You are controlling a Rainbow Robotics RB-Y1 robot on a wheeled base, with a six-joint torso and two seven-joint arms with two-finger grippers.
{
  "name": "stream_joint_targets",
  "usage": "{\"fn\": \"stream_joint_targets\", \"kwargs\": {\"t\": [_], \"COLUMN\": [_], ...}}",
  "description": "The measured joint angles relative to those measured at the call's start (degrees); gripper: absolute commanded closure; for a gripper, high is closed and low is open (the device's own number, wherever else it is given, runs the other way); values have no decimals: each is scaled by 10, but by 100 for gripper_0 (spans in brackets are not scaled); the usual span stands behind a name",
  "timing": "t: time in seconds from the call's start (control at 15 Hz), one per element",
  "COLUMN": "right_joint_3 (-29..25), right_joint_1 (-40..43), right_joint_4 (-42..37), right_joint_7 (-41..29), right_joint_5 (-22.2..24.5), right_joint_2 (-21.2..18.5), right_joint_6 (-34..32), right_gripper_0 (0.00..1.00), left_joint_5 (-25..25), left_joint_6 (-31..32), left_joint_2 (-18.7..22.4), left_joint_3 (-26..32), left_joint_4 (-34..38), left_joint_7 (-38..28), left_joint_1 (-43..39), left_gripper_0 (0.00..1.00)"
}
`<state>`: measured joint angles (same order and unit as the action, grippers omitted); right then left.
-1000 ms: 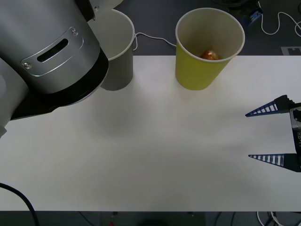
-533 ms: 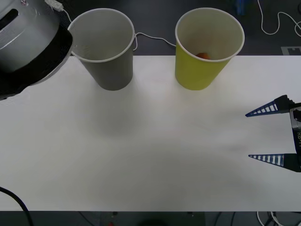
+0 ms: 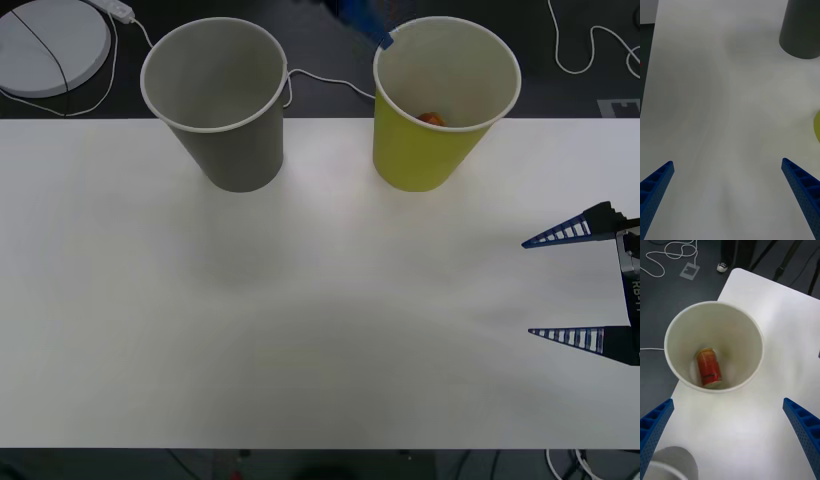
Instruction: Put the can into the green bin and the plastic bottle into the gray bin
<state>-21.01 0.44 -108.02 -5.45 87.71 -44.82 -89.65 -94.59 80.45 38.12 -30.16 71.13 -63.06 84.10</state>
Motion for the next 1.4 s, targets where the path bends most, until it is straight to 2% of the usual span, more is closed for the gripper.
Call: {"fn": "stream_joint_targets", "kwargs": {"t": [0.27, 0.47, 0.73, 1.07, 1.4], "right_joint_3": [0, 0, 0, 0, 0], "right_joint_1": [0, 0, 0, 0, 0], "right_joint_4": [0, 0, 0, 0, 0], "right_joint_7": [0, 0, 0, 0, 0], "right_joint_5": [0, 0, 0, 0, 0], "right_joint_2": [0, 0, 0, 0, 0], "right_joint_6": [0, 0, 0, 0, 0], "right_gripper_0": [0, 0, 0, 0, 0], "left_joint_5": [-1, 8, 25, 55, 82], "left_joint_6": [59, 87, 96, 96, 96], "left_joint_2": [64, 93, 121, 166, 188], "left_joint_3": [107, 185, 274, 345, 395], "left_joint_4": [136, 222, 299, 401, 445], "left_joint_7": [12, 30, 105, 195, 293], "left_joint_1": [-112, -198, -306, -453, -570], "left_gripper_0": [0, 0, 0, 0, 0]}}
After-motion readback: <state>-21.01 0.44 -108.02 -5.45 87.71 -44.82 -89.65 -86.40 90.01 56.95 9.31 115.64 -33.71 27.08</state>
